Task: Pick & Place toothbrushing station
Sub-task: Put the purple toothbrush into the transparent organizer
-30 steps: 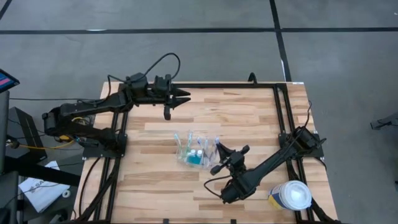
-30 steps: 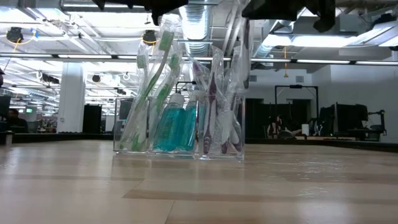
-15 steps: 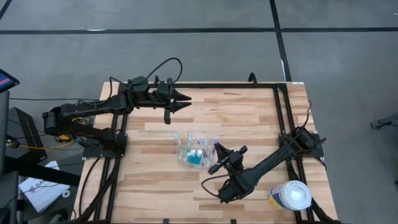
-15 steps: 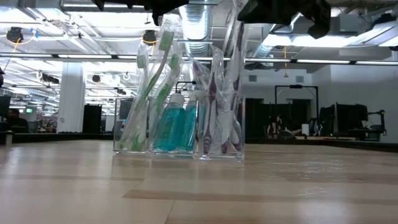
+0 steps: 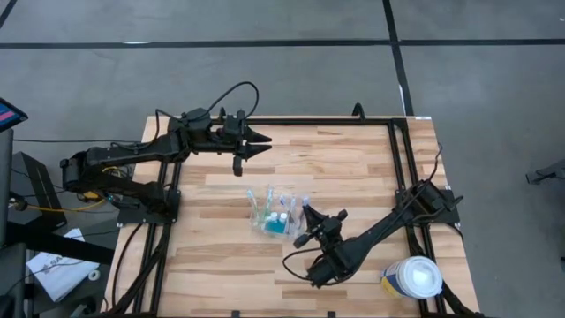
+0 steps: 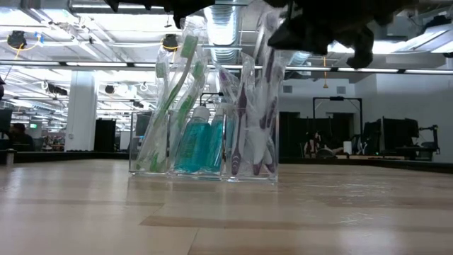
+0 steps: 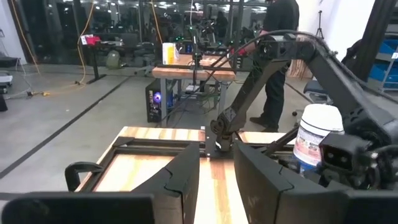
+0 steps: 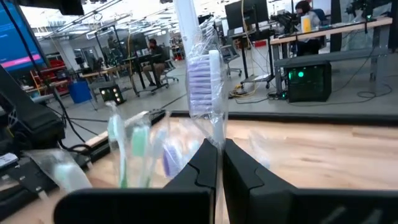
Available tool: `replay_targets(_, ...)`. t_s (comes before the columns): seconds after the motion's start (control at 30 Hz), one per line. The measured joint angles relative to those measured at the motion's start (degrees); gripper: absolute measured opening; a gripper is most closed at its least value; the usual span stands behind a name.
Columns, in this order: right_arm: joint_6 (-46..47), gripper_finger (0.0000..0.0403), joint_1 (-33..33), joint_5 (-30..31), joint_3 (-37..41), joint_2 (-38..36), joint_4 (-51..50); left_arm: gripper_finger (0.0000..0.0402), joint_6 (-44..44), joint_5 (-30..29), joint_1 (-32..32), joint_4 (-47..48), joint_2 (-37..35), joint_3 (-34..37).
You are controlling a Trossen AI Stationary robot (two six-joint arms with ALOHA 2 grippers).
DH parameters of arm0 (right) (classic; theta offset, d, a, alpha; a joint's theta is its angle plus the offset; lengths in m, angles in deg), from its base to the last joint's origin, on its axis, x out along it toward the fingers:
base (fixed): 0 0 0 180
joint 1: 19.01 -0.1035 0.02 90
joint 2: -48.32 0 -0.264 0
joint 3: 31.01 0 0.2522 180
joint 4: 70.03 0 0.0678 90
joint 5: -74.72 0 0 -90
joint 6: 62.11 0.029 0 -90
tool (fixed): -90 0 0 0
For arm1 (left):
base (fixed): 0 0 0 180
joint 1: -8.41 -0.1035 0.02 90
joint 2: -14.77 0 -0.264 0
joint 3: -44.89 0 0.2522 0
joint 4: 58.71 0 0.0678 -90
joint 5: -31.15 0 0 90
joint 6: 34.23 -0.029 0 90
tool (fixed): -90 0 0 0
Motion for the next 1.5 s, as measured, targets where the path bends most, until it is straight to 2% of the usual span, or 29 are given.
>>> replay_targets(0.17,0.2,0.0,0.1,0.0,4.8,0.0,7.3,0.0094,-0.1,0.0,-0.1,-0.4,0.0,1.0)
replay_targets(0.33,-0.2,0.0,0.1,-1.0,6.1,0.1,9.8,0.0094,-0.1,0.0,-0.1,-1.0,0.0,1.1)
replay_targets(0.6,-11.4,0.0,-0.1,-6.5,6.1,0.1,18.5,0.0094,0.4,0.0,-0.1,-1.7,0.0,1.2)
replay_targets(0.73,-18.8,0.001,-0.4,-6.8,6.2,0.1,25.9,0.0094,0.5,0.0,-0.1,-1.8,0.0,1.2)
replay_targets(0.8,-21.1,0.0027,-0.4,-7.9,6.2,-0.4,28.0,0.0094,0.9,0.0,-0.1,-1.9,0.0,1.2)
replay_targets(0.93,-24.8,0.0081,0.2,-14.2,4.9,-1.7,28.9,0.0094,1.1,0.2,-0.1,-2.1,0.0,1.2)
replay_targets(1.27,-36.2,0.0222,1.2,-18.5,-2.4,-1.9,28.8,0.0094,1.3,0.5,-0.1,-2.2,0.0,1.2)
replay_targets(1.4,-43.4,0.0245,1.2,-18.6,-5.8,-3.2,26.1,0.0094,1.3,1.0,-0.1,-2.6,0.0,1.2)
replay_targets(1.5,-50.3,0.0246,1.4,-19.1,-7.6,-7.1,25.7,0.0094,3.0,4.1,-0.1,-3.4,-0.9,0.9)
